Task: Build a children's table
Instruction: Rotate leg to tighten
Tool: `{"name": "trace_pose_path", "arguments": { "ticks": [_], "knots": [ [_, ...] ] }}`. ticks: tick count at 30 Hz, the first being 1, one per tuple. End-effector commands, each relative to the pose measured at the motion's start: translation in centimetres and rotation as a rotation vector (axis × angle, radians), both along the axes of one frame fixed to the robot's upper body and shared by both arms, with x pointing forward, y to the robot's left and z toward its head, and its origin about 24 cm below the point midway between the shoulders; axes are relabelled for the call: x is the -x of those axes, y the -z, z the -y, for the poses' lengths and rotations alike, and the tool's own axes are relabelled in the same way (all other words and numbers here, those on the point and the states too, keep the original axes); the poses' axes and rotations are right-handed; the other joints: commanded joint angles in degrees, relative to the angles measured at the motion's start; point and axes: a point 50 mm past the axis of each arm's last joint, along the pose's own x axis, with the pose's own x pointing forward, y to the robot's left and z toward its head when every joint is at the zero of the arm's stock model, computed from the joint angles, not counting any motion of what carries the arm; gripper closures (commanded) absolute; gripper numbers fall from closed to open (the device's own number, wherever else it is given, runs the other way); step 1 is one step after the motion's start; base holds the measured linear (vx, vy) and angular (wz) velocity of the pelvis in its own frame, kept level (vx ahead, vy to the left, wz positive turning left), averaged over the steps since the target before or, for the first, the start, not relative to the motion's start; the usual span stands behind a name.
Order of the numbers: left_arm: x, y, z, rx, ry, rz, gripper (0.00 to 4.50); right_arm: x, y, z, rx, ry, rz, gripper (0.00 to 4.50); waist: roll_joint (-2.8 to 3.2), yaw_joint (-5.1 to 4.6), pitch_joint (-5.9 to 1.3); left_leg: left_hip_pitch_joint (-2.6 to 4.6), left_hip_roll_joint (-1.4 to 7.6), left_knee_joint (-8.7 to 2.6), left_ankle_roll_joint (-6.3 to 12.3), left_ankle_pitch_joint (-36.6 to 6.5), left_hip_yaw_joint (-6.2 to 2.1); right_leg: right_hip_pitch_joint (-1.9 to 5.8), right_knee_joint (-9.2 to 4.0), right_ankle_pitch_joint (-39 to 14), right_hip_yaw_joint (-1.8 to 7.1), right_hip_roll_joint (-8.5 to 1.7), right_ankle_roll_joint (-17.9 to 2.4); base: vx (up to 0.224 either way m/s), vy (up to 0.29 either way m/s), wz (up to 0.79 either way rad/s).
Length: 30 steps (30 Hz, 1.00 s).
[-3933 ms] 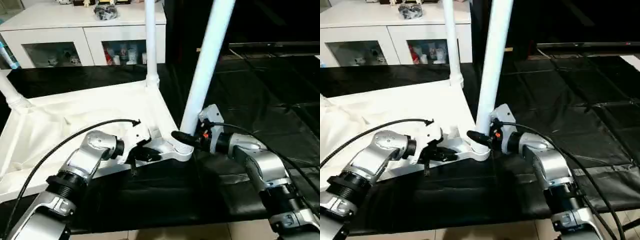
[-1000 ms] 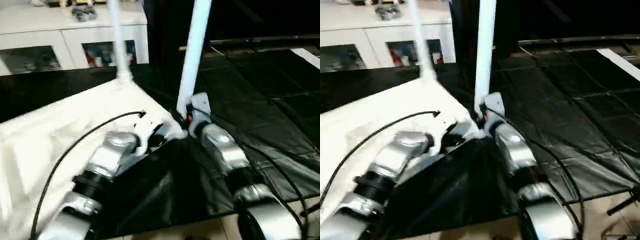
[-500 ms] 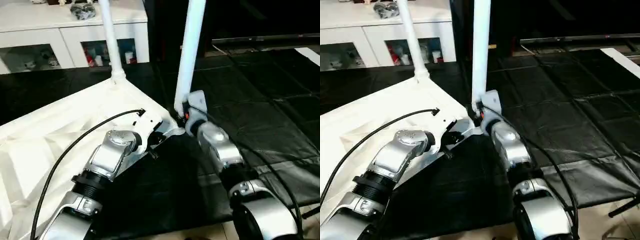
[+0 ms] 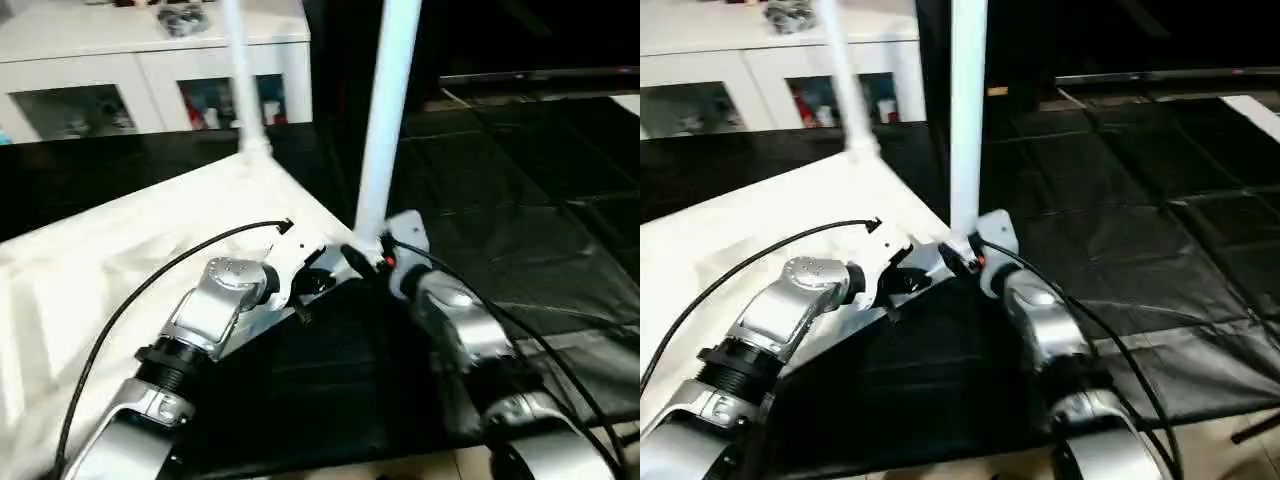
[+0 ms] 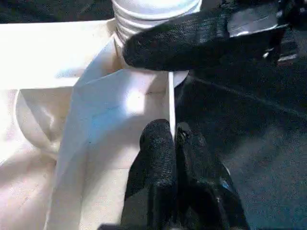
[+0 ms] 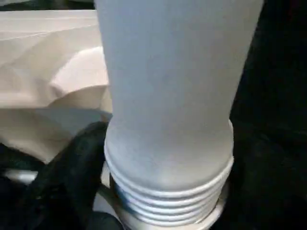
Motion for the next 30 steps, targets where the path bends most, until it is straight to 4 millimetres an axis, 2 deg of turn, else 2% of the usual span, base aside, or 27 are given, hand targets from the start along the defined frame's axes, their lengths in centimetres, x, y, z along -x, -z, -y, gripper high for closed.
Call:
{"name": "trace_pose_path", "arguments": {
  "ticks": [1,4,5,8,10,12,14,18,21,24,27,30],
  "knots": [
    [-0.6,-1.4,-0.8,-0.028,0.054,0.076,4.5,1.1,1.0,1.2,0.005,-0.058,-0.075,0.11,0.16,0.14,-3.78,-0.08,0.86,-3.35,4.29,-12.66,0.11,3.57,-3.68,-12.01,2.61,-2.55,-13.09,0.0,0.0,0.0],
    [-0.4,-1.2,-1.1,-0.039,0.104,0.059,4.5,1.4,0.0,2.2,-0.028,-0.126,-0.046,0.01,0.19,0.28,-3.88,-0.28,0.94,-3.17,4.7,-11.31,0.12,3.69,-3.24,-9.24,2.62,-2.61,-13.9,0.0,0.0,0.0],
    [-0.3,-1.1,-1.3,-0.046,0.134,0.049,4.5,1.6,-0.4,2.7,-0.025,-0.162,-0.021,0.01,-0.07,0.22,-3.91,-0.38,0.83,-3.1,4.87,-10.95,0.17,3.71,-3.3,-9.11,2.54,-2.59,-14.14,0.0,0.0,0.0],
    [-0.3,-1.0,-1.5,-0.058,0.167,0.045,4.5,1.8,-0.8,3.3,-0.016,-0.196,-0.009,0.01,0.09,0.18,-3.86,-0.42,0.84,-3.05,4.71,-10.59,0.15,3.74,-3.27,-10.41,2.51,-2.72,-14.12,0.0,0.0,0.0],
    [-0.2,-0.9,-1.9,-0.074,0.233,0.039,4.5,2.3,-1.3,4.3,0.008,-0.269,-0.009,0.01,0.08,0.52,-4.02,-0.32,0.74,-2.82,5.51,-9.76,0.21,3.83,-3.34,-9.98,2.51,-2.56,-13.74,0.0,0.0,0.0],
    [-0.1,-0.7,-2.1,-0.083,0.27,0.022,4.5,2.8,-1.7,4.7,0.014,-0.336,-0.021,0.01,0.15,0.93,-4.09,-0.34,0.88,-2.69,6.2,-8.53,0.2,3.9,-2.96,-7.66,2.51,-2.49,-14.19,0.0,0.0,0.0],
    [-0.1,-0.7,-2.2,-0.089,0.286,0.02,4.5,3.0,-1.9,4.7,0.017,-0.359,-0.026,0.01,-0.01,1.13,-4.1,-0.43,0.87,-2.63,6.38,-8.22,0.25,3.9,-2.83,-7.22,2.44,-2.52,-14.66,0.0,0.0,0.0],
    [0.3,-0.5,-2.2,-0.094,0.349,0.002,4.5,3.3,-2.1,4.9,0.031,-0.421,-0.041,0.01,0.04,1.64,-4.04,-0.15,1.11,-2.75,5.44,-9.74,0.25,3.67,-3.11,-10.66,2.47,-2.7,-14.22,0.0,0.0,0.0],
    [1.0,-0.1,-2.2,-0.104,0.443,-0.019,4.5,3.4,-2.6,5.4,0.049,-0.48,-0.056,0.01,-0.29,1.87,-4.16,-0.15,1.19,-2.69,5.45,-9.31,0.23,3.69,-2.84,-9.43,2.53,-2.67,-14.48,0.0,0.0,0.0],
    [1.3,0.0,-2.2,-0.111,0.481,-0.029,4.5,3.5,-2.9,5.4,0.055,-0.521,-0.072,0.01,-0.23,2.37,-4.22,-0.22,1.16,-2.52,5.88,-8.3,0.32,3.71,-2.66,-8.47,2.59,-2.69,-14.69,0.0,0.0,0.0],
    [1.6,0.2,-2.1,-0.129,0.522,-0.031,4.5,3.8,-3.0,5.0,0.084,-0.613,-0.091,0.01,-0.42,2.94,-4.24,-0.18,1.23,-2.49,5.86,-8.31,0.32,3.66,-2.64,-9.4,2.57,-2.82,-14.34,0.0,0.0,0.0],
    [1.8,0.3,-2.1,-0.14,0.55,-0.034,4.5,4.1,-3.0,4.7,0.102,-0.673,-0.106,0.01,-0.47,3.07,-4.25,-0.18,1.3,-2.47,5.75,-8.32,0.28,3.61,-2.52,-9.45,2.61,-2.83,-14.15,0.0,0.0,0.0]
  ]
}}
